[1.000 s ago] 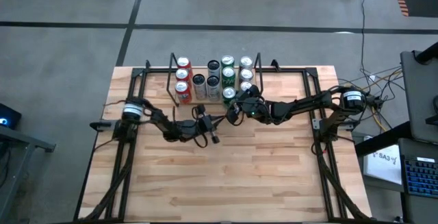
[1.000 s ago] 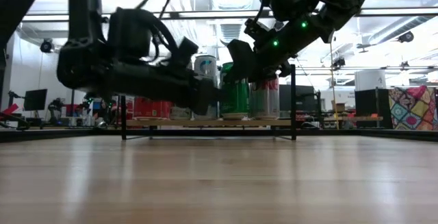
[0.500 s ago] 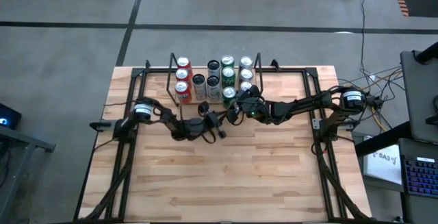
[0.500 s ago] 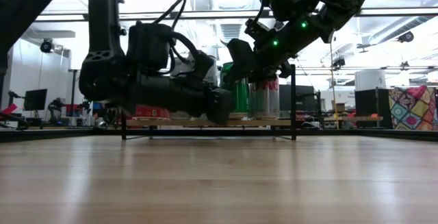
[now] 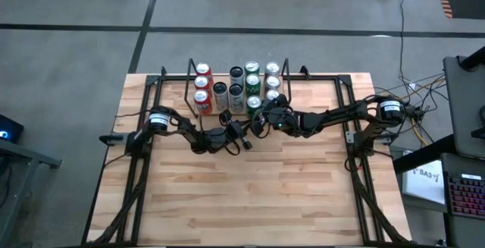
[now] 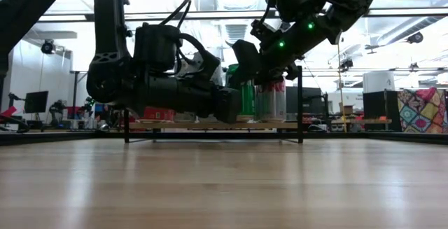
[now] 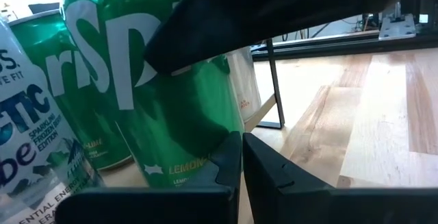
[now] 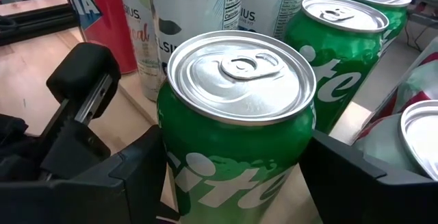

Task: Sort soda cans
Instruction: Put the green soda can on the shelf and align it with the other green soda cans

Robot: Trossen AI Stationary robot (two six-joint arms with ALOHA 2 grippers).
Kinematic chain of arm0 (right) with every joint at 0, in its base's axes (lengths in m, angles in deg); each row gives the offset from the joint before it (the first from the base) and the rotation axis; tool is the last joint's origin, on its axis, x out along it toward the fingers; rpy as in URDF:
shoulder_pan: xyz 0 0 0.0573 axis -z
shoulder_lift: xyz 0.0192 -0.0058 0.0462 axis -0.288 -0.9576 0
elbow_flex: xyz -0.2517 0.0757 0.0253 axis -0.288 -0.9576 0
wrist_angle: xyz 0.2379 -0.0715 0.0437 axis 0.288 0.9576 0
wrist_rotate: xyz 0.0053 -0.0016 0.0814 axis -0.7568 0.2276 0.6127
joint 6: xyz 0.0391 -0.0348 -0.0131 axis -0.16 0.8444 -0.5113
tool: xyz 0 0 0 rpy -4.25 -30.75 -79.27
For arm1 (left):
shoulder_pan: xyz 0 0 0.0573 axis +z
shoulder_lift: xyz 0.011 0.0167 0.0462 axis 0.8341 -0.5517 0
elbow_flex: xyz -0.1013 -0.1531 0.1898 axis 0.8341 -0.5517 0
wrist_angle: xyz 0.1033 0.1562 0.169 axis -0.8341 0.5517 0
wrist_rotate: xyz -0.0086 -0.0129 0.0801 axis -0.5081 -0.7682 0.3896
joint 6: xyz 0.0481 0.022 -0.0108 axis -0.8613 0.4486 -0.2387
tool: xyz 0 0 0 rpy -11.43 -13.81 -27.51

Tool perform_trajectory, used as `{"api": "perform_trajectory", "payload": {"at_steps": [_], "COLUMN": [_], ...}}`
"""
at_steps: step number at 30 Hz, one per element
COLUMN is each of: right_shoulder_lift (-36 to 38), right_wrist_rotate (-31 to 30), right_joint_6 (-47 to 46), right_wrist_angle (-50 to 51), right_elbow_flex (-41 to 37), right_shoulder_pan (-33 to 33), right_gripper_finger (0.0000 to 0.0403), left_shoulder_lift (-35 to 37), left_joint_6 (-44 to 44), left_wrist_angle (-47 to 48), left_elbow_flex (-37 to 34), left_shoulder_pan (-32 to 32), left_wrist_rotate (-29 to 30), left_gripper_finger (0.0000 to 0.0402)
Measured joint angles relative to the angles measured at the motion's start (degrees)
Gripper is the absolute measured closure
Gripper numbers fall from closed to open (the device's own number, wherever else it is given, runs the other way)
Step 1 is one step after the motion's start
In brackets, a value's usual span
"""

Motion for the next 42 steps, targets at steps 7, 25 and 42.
{"api": "perform_trajectory", "payload": {"at_steps": [7,25,42], "right_shoulder_lift": [0.0,0.2,0.2], "right_wrist_rotate": [0.0,0.6,0.6], "right_joint_6": [0.1,-0.1,1.6], "right_wrist_angle": [0.0,-0.3,0.7], "right_elbow_flex": [0.0,0.0,2.3], "right_shoulder_pan": [0.0,0.0,0.0], "right_gripper_finger": [0.0122,0.0077,0.0076], "left_shoulder_lift": [0.0,0.0,0.1], "left_joint_6": [0.9,0.9,2.6], "left_wrist_angle": [0.0,0.3,0.2], "left_elbow_flex": [0.0,0.0,1.9], "left_shoulder_pan": [0.1,0.4,0.7], "left_wrist_rotate": [0.0,0.4,1.8], "left_gripper_finger": [0.0401,0.0401,0.0401]}}
